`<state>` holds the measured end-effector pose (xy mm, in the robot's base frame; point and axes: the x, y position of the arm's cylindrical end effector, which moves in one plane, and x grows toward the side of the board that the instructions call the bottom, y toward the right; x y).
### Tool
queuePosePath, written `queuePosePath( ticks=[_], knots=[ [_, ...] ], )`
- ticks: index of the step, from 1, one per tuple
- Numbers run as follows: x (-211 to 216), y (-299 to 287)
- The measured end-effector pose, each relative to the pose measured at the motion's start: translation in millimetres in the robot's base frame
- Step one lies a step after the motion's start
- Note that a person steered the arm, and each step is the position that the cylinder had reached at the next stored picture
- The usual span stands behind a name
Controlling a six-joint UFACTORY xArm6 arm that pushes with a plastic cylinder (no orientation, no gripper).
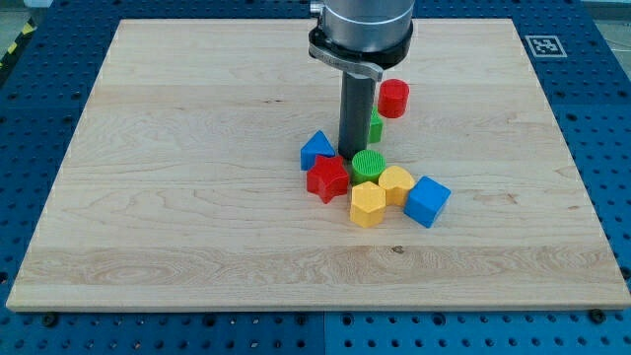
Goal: Slide green star on top of blue cube diagonally
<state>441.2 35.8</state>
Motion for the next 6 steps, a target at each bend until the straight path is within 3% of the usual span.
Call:
queuePosePath(
  ticks=[3,4,5,6],
  knots=[
    [-53.6,-28.3],
    [-39.9,17.2],
    [3.8,64.5],
    [20.6,72.7]
  ],
)
